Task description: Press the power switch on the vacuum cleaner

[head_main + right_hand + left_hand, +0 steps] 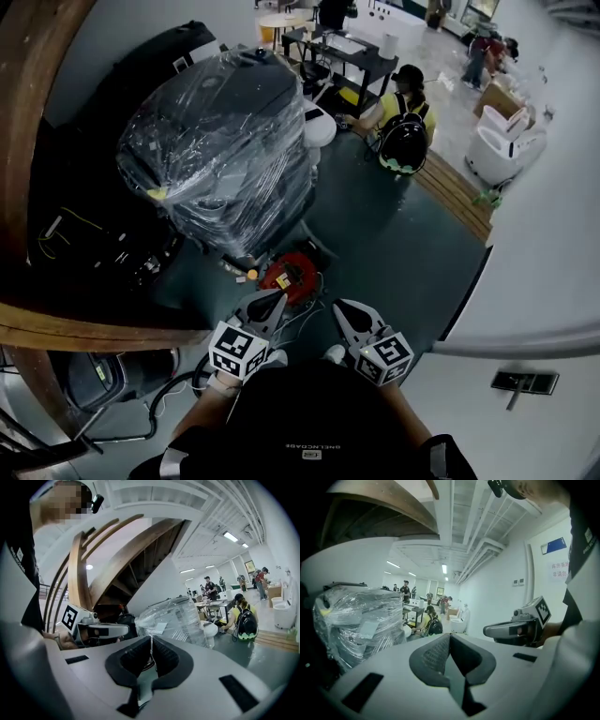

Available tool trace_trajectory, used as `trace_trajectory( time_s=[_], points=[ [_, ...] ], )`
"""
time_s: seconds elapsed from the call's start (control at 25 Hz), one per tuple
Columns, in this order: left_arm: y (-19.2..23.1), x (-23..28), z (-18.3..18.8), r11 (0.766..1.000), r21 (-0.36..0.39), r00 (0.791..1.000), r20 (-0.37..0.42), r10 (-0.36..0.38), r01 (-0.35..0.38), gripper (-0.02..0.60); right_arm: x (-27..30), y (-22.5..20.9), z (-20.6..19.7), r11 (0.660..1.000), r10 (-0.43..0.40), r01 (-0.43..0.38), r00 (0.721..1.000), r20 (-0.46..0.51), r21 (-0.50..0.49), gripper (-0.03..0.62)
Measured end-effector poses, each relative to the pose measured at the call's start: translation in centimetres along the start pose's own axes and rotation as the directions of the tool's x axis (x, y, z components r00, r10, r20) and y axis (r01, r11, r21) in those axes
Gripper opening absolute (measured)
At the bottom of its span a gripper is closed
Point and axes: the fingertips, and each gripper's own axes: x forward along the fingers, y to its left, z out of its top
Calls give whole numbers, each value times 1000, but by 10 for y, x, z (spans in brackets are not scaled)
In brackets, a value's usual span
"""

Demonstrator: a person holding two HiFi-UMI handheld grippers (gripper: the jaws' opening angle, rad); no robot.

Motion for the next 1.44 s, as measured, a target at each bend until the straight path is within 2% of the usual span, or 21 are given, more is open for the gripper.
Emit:
trace_trajectory(
  time_s=[0.16, 0.36, 0.76, 1.44],
  points=[
    [-6, -12, 4, 1000, -7, 1000, 11, 24, -24, 15, -4, 11, 16, 999, 31, -31, 999, 23, -16, 34],
    [-16, -19, 5, 998, -62, 999, 29, 32, -31, 15, -12, 20, 25, 998, 51, -50, 998, 31, -38, 32],
    [-17, -16, 17, 999, -48, 998, 56, 28, -26, 15, -22, 13, 33, 999, 28, -26, 998, 56, -33, 32],
    [-9, -11, 13, 999, -47, 1000, 24, -12, 13, 15, -21, 3, 32, 998, -36, 32, 996, 80, 58, 32]
  ],
)
